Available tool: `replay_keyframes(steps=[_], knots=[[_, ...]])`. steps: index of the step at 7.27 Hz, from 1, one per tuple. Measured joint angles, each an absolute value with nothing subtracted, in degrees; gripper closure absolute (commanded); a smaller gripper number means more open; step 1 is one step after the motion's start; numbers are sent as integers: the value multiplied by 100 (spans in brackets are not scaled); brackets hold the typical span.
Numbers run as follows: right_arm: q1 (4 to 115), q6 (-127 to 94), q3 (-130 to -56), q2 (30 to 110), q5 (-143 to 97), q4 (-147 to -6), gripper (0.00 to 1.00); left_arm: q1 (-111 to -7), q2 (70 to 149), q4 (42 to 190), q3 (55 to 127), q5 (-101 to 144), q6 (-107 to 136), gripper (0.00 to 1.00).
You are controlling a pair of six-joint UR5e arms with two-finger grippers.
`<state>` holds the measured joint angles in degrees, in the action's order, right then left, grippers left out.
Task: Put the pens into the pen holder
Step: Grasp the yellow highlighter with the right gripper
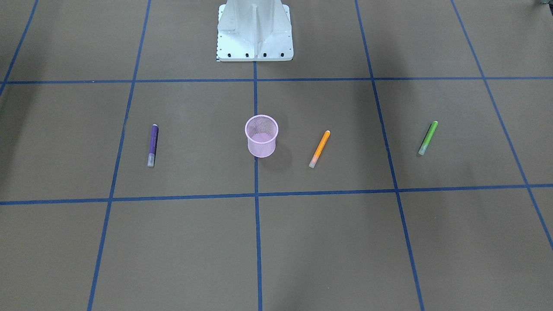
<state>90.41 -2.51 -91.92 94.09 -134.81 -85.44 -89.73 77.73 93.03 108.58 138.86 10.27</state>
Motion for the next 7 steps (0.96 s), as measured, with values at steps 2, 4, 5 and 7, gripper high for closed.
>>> replay_keyframes(steps=[2,4,5,7], knots=[[8784,-244,-9136,9413,-13523,-8479,0,-8858,7774,9328,10849,13887,1032,0],[8662,-263,-8978,9473,-13559,-8018,0,-8786,7776,9419,10850,13889,1056,0],[8635,-253,-8938,9570,-13556,-7712,0,-8777,7773,9445,10853,13892,1066,0],[8508,117,-8664,9672,-13400,-7274,1,-8772,7772,9463,10849,13895,1066,0]])
